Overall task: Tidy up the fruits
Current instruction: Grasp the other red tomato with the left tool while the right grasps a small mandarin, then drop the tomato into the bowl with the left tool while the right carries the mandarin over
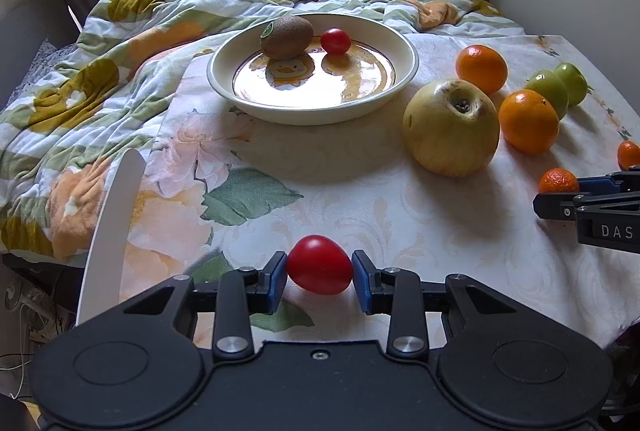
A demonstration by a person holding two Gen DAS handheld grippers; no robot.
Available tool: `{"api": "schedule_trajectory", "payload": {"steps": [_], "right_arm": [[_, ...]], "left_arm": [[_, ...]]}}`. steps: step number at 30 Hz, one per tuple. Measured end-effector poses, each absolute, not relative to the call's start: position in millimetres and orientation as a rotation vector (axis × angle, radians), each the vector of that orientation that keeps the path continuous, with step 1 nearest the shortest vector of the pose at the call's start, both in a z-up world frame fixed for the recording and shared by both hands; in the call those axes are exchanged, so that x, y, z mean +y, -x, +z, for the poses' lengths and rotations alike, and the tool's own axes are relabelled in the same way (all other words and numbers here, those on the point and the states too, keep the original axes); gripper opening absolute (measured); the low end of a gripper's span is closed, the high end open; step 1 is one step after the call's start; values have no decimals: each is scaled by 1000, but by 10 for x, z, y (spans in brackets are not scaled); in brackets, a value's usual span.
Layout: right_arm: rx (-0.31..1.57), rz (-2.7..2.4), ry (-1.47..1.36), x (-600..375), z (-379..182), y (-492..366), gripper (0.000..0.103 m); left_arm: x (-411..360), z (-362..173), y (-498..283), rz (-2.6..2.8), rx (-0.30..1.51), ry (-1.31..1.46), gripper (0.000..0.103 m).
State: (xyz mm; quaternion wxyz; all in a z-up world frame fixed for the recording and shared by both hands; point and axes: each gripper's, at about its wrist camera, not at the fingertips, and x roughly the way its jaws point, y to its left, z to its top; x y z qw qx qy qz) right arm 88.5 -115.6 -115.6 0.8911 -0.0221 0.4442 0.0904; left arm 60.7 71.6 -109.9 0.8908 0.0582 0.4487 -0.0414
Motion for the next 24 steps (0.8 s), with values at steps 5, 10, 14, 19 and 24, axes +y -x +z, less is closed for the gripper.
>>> {"api": "schedule_trajectory", "payload": {"steps": [5,10,14,19,24], "right_arm": [[915,211,46,-1167,-1079,-859,51],[907,242,53,-1186,-914,-817,51],[904,265,64,-1213,-753,-778,51],[887,299,62,-1256,-517,-794,51],[851,363,54,-1259,-261,-872,51]], "left_arm": [[674,-983,-553,-71,911,-108,39],[609,-809,-491,-59,888,-99,39],[572,-626,-437,-40,860,-82,39],[514,-335,-411,-9,806,-69,39],[457,-89,-473,44,755,-70,39]]}}
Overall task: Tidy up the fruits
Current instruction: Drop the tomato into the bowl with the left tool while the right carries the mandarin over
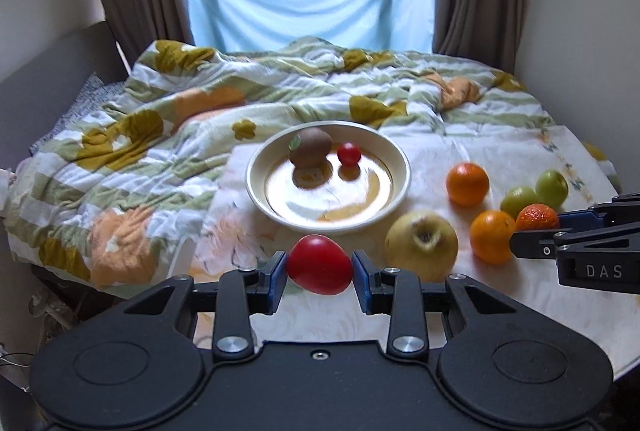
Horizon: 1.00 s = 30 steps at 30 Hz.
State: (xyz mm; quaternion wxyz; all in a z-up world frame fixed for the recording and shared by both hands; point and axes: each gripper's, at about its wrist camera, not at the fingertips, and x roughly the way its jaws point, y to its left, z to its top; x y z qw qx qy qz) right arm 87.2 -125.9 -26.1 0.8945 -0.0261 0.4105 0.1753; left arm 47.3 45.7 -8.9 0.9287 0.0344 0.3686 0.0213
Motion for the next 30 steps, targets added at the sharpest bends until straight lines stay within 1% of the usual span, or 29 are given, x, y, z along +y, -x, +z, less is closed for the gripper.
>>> {"api": "schedule_trajectory", "payload": {"steps": [7,14,23,30], "right_arm": [[795,432,71,-1129,39,-1098,51],[773,443,67,-962,168,-1424,51],[800,391,40,-720,73,-1976,51],[830,346,23,-527,-70,-2358,51]], "left_arm": [[494,87,-682,86,722,-69,39],[703,131,-1050,88,719,-62,39],[932,-14,-1627,20,758,-98,39],[1070,-257,-2091,-39,809,-124,39]]}}
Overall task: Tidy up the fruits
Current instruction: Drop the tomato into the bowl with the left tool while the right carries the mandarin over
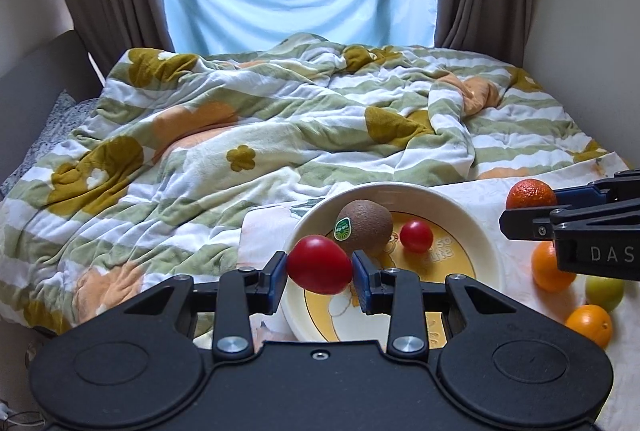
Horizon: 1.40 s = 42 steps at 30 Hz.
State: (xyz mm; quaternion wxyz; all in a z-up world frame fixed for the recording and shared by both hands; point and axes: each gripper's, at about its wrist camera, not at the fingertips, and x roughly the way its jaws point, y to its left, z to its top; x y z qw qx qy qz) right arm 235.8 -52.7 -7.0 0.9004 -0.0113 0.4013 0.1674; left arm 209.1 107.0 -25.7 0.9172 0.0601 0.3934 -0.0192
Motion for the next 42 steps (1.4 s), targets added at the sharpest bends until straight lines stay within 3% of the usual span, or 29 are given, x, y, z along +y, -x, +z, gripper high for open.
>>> {"api": "schedule_trajectory", "payload": {"steps": [21,24,25,26,42], "right_arm": [[940,237,-14,-393,-483,-2884,51],[945,227,-21,-403,-494,-2885,51],[946,224,-22,-406,-496,-2886,51],[947,221,-22,-410,-497,-2882,51],[973,288,56,-253,-599,-2940,51]], "left_arm": [[1020,-909,-2645,-149,917,-335,39],[989,-886,-2635,-162,900,-355,64],[982,-872,-2622,-156,890,-360,83],[973,-852,-2600,-151,872,-368,93],[1202,-730,-2323,-131,897,-239,95]]}}
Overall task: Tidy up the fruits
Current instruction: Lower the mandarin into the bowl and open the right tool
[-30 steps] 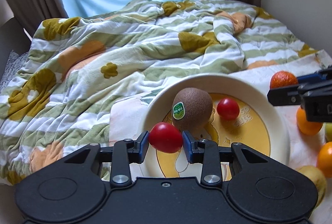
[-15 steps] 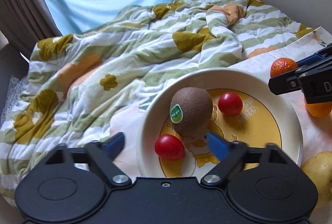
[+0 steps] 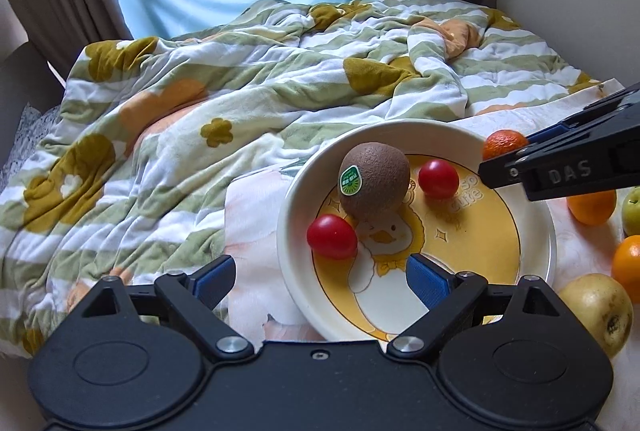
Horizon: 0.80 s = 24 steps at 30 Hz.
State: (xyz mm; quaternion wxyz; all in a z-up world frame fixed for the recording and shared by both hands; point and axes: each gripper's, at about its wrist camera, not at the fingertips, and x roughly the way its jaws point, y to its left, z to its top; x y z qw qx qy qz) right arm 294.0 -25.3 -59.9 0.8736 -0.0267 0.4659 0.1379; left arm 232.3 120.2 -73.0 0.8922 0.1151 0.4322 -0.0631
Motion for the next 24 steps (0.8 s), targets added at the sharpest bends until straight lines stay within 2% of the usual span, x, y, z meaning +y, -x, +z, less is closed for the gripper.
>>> {"api": "schedule_trajectory", "payload": {"steps": [13,16,17,19,20,21,24], "right_arm": [[988,313,137,-82,-827,-2975,52],[968,323,154,-61,-816,-2940,56],[959,328,160,-48,-804,-2928,59],[936,325,175,-27,-776,-2896,80],[920,310,186,-17,-758,-2875,100],[899,293,197,-14,-739,-2848,103],[866,286,218,-23,-692,-2780,103]], "left_arm": [[1210,-682,-2223,-130,879,-206,95],[1208,-678,-2207,-125,878,-213,95],[1210,-673,-2199,-125,878,-212,95],[1216,-662,-2181,-122,877,-210,95],[1218,-656,-2171,-121,876,-207,95],[1220,-651,-2161,-121,876,-204,95],[1215,-635,-2134,-123,874,-194,95]]}}
